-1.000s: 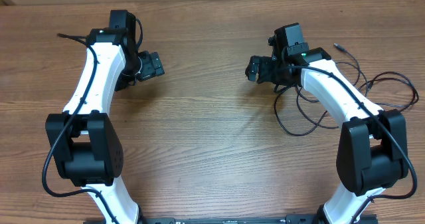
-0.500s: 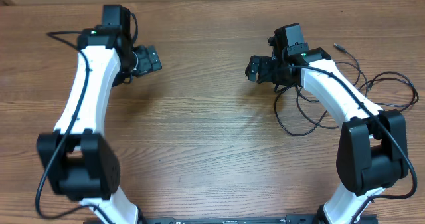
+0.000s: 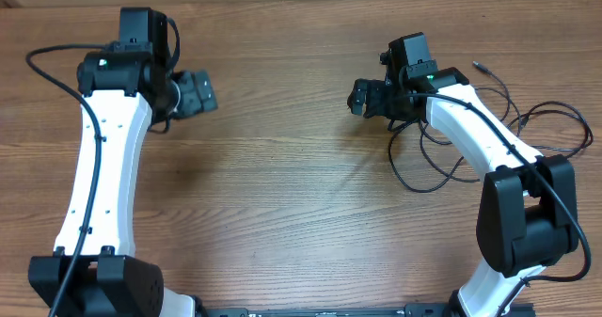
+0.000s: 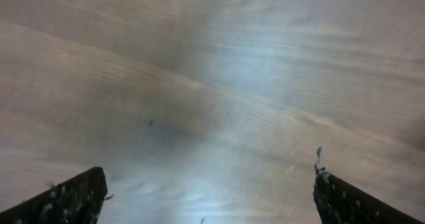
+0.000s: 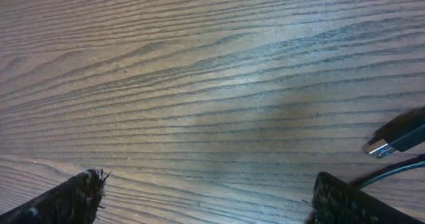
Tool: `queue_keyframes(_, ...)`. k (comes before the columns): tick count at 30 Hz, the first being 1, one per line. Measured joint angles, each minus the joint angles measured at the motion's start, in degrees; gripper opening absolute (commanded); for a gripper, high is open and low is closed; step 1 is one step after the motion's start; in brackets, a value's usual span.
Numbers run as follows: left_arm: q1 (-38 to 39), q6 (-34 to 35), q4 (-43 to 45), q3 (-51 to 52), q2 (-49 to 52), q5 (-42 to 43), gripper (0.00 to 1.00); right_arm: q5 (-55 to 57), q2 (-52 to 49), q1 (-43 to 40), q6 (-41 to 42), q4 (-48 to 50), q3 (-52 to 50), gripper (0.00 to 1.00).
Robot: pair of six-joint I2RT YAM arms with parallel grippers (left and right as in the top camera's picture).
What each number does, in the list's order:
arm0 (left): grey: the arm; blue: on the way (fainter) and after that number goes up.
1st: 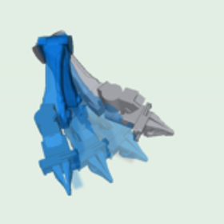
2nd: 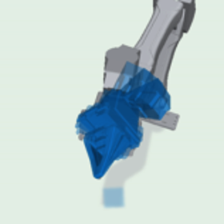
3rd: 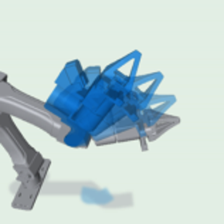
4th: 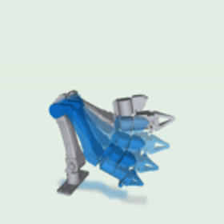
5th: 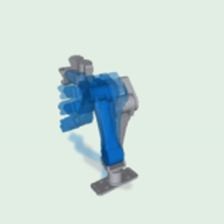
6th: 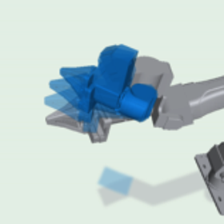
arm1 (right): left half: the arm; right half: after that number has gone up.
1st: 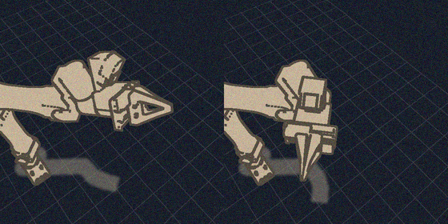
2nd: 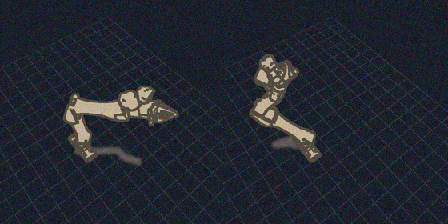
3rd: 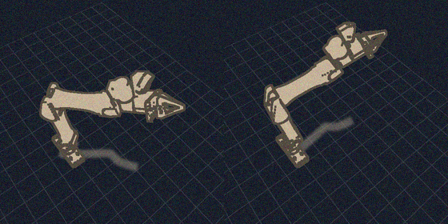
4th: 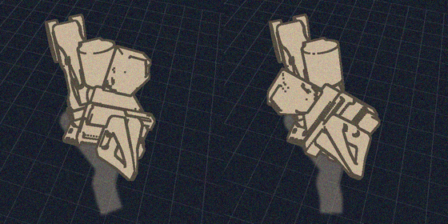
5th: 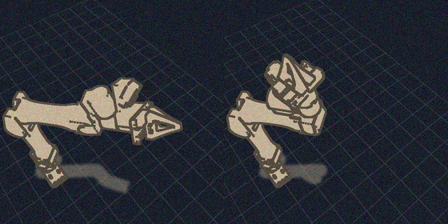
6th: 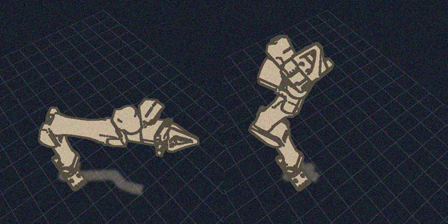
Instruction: Untangle cables
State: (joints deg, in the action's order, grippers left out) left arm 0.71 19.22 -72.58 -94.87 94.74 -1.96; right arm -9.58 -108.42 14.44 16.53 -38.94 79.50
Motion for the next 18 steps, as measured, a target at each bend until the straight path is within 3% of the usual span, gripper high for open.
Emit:
queue_keyframes(13,0.1,-0.2,-0.3,0.0,-0.2,-1.3,0.99,0.0,0.0,0.0,0.0,-0.1,0.0,1.0)
queue_keyframes(18,2.1,-0.2,4.2,1.2,-0.4,-0.4,1.0,0.0,0.0,0.0,0.0,-0.1,0.0,1.0)
